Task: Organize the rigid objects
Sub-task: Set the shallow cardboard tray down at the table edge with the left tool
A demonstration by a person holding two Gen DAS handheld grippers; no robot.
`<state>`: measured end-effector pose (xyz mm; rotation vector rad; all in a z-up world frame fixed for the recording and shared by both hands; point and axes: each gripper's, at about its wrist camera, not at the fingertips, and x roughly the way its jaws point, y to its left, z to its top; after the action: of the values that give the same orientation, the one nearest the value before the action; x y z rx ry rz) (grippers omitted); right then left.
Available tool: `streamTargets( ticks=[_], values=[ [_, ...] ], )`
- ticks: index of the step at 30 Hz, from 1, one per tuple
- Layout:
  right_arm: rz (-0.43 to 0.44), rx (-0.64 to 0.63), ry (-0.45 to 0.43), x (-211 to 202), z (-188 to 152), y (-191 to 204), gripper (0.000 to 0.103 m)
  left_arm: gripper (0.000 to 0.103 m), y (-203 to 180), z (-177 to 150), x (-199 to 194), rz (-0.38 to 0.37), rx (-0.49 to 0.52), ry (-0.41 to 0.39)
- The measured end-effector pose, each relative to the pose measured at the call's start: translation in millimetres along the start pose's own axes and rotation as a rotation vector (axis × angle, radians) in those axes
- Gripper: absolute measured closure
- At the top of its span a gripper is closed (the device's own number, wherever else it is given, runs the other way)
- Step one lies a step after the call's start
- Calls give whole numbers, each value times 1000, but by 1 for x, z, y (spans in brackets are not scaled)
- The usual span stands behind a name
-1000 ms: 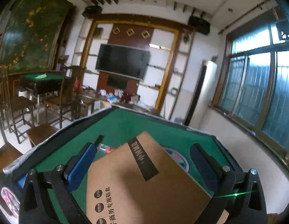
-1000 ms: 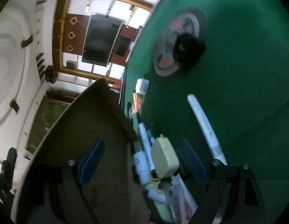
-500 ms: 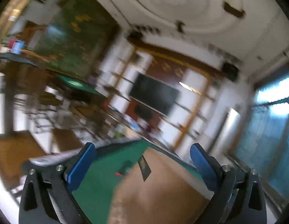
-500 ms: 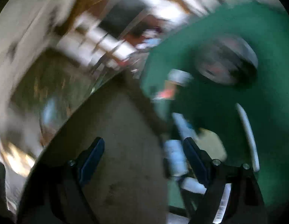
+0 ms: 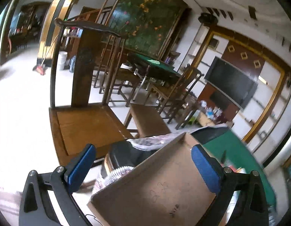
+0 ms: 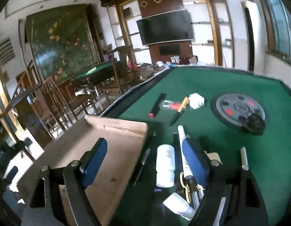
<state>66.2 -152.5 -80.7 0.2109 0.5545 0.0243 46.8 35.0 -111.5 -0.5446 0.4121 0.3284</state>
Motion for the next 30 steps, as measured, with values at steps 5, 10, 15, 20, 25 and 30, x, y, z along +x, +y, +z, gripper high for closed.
streamTargets(
  ticks=[5, 10, 15, 20, 25, 30],
  values=[
    [76, 21, 67, 21, -4, -11, 21, 1, 2, -11, 41, -43, 122, 105],
    [187, -34, 139, -11, -9, -20, 19, 1, -19, -18, 3, -9, 341, 7],
    [249, -79, 175, -49, -34, -34, 19, 1, -56, -44, -58, 15, 539, -101],
    [287, -5, 243, -63, -47, -57, 19, 1, -86, -82, -76, -218, 548, 103],
    [255, 36, 205, -79, -43, -80, 19, 1, -108, -110, -82, -205, 657, 127],
    [244, 100, 203, -85, -41, -102, 19, 1, -117, -101, -89, -209, 639, 207]
  ],
)
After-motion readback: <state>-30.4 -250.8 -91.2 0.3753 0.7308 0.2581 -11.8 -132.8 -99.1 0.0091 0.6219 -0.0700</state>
